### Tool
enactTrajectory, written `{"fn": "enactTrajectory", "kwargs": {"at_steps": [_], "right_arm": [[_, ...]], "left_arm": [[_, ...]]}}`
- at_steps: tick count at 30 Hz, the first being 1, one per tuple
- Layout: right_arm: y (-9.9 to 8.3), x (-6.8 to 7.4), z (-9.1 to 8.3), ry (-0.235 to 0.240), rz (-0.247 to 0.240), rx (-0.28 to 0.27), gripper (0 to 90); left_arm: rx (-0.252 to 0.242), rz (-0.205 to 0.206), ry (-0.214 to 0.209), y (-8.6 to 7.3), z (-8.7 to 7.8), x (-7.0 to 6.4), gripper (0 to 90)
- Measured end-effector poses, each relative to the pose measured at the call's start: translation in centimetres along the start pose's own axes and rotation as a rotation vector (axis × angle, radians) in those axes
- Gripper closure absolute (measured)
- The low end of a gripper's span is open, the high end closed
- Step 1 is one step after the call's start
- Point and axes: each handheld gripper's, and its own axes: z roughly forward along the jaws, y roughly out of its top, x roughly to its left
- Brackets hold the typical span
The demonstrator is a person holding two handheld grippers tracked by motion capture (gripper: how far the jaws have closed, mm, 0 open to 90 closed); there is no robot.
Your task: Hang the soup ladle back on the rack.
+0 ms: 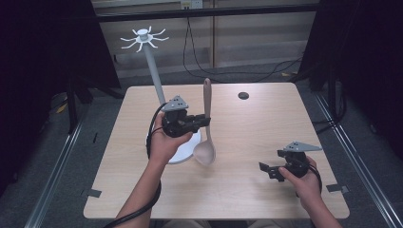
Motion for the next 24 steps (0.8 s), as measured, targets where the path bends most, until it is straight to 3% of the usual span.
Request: {"fn": "enactTrajectory", "kwargs": {"at_steps": [16,24], "right_arm": [[0.2,0.3,0.3,0.010,-0.009,0.003,4.2],[0.5,0.6,0.7,0.019,-0.013,0.004,4.2]], "left_arm": [[-0.037,-0.005,0.023,-0.2,-2.2,0.1,77.5],[-0.041,-0.004,0.067,-0.4,-3.6,0.3,77.5]]}}
